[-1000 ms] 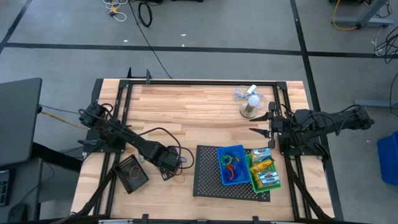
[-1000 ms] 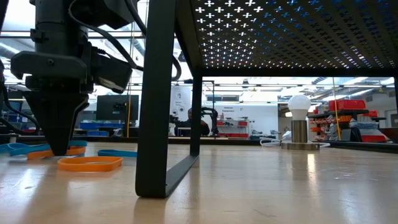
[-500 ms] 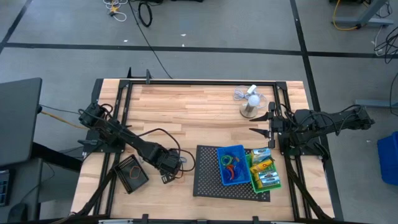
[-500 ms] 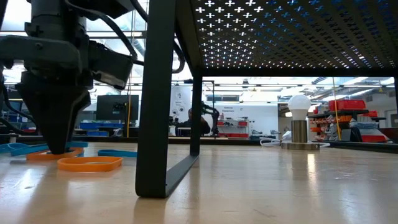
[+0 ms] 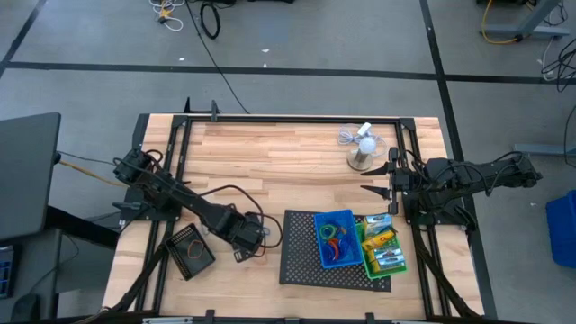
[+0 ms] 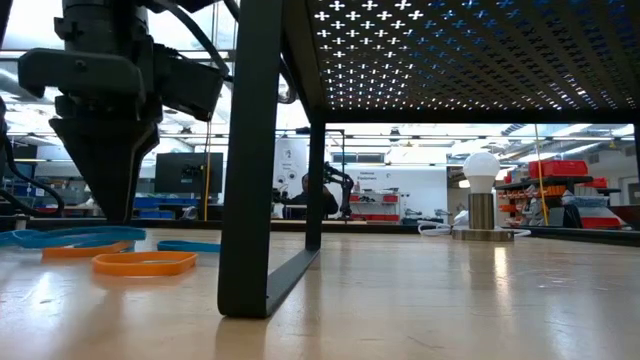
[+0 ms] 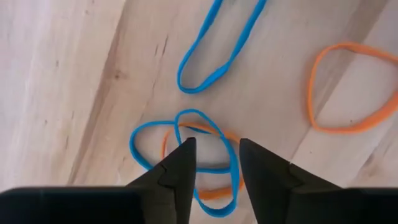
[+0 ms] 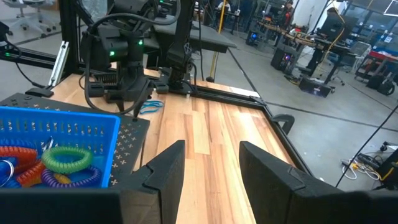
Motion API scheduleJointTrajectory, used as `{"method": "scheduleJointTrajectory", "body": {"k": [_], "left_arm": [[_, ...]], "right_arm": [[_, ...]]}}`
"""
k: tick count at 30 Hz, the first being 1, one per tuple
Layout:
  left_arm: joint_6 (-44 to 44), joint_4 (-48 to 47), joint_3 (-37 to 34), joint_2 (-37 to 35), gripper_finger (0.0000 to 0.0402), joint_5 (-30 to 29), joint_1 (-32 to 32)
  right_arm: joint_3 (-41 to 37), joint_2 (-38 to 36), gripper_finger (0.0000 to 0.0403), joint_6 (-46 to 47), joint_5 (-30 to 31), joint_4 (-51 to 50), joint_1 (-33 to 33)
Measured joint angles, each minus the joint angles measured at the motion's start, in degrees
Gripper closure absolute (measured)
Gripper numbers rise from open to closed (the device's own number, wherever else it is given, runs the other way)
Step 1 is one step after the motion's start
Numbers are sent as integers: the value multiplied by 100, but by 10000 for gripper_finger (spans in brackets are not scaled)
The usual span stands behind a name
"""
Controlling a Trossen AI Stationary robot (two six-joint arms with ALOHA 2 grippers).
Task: Pick & Place Office Desk Supplies
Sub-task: Put the blue rubber band into the black bin
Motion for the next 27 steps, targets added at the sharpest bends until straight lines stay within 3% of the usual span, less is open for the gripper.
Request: {"method": "scheduleJointTrajectory", "body": {"k": [14, 21, 27], "left_arm": [[52, 213, -3, -2, 282, 242, -2], [-17, 770, -388, 0, 282, 392, 7], [-104, 696, -417, 0, 282, 240, 11]], "right_arm": [[0, -2, 242, 0, 0, 0, 1], [0, -2, 242, -2, 0, -1, 1], [0, 0, 242, -21, 0, 1, 1]]}}
